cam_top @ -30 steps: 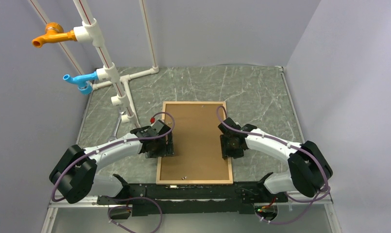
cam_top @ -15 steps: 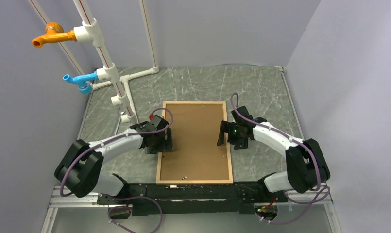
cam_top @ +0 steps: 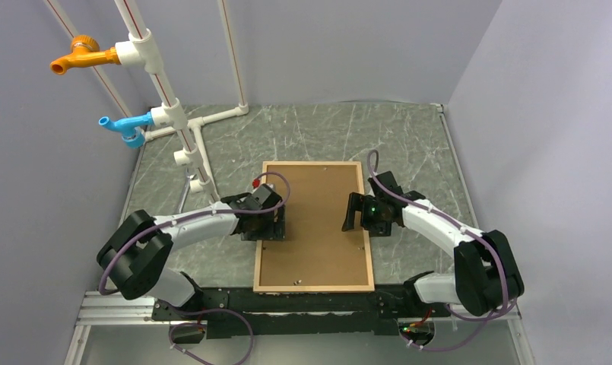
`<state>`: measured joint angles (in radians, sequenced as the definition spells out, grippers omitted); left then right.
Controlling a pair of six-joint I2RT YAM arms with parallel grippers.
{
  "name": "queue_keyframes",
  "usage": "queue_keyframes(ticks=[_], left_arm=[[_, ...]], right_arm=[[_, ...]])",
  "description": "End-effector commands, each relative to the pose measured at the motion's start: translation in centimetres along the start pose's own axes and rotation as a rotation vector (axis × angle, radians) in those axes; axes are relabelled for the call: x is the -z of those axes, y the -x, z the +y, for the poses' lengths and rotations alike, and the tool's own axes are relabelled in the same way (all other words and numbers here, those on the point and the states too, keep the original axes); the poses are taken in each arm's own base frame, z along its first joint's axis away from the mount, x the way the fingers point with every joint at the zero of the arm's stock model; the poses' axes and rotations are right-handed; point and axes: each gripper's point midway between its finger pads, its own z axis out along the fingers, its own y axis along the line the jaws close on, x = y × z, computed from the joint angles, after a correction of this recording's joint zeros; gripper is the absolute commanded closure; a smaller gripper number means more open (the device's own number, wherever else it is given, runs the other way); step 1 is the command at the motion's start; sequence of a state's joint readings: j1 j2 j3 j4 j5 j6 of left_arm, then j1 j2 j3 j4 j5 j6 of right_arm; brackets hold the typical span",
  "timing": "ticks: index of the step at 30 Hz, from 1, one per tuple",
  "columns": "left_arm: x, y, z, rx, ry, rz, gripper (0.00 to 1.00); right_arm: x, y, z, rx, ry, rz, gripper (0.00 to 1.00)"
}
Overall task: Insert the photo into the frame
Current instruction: Install the photo frame at the center of the board.
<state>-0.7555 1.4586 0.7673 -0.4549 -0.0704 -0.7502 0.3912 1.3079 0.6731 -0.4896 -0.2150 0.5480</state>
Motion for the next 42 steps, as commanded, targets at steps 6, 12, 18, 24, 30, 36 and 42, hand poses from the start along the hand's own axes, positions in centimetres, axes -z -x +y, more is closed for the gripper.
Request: queue_keyframes(ticks=[6, 12, 18, 24, 30, 36, 42], left_arm=[[0.7, -1.5, -2.4, 0.066, -0.020, 0.053, 0.15], [1.6, 2.2, -1.5, 0.091, -0.028, 0.025, 0.10], [1.3, 5.5, -1.2, 0.126, -0.040, -0.008, 0.10], [-0.6, 4.4, -1.3, 0.145, -0.057, 0.020, 0.12], [-1.4, 4.1, -1.0, 0.127, -0.038, 0.037, 0.12], [-1.5, 3.9, -0.8, 0.121, -0.026, 0.037, 0.12], [-1.1, 4.0, -0.4, 0.124, -0.009, 0.030, 0.12]], right_arm=[[0.7, 1.8, -0.6, -0.005, -0.047, -0.026, 0.01], [0.9, 7.0, -1.5, -0.036, -0.083, -0.082, 0.00], [-0.9, 11.1, -2.1, -0.062, -0.141, -0.084, 0.03], [-3.1, 12.9, -3.4, -0.065, -0.224, -0.054, 0.29], [-4.5, 13.6, -4.2, -0.071, -0.269, -0.043, 0.40], [-4.9, 13.2, -5.3, -0.067, -0.315, -0.027, 0.57], [-4.5, 12.5, -5.3, -0.068, -0.316, -0.016, 0.89]])
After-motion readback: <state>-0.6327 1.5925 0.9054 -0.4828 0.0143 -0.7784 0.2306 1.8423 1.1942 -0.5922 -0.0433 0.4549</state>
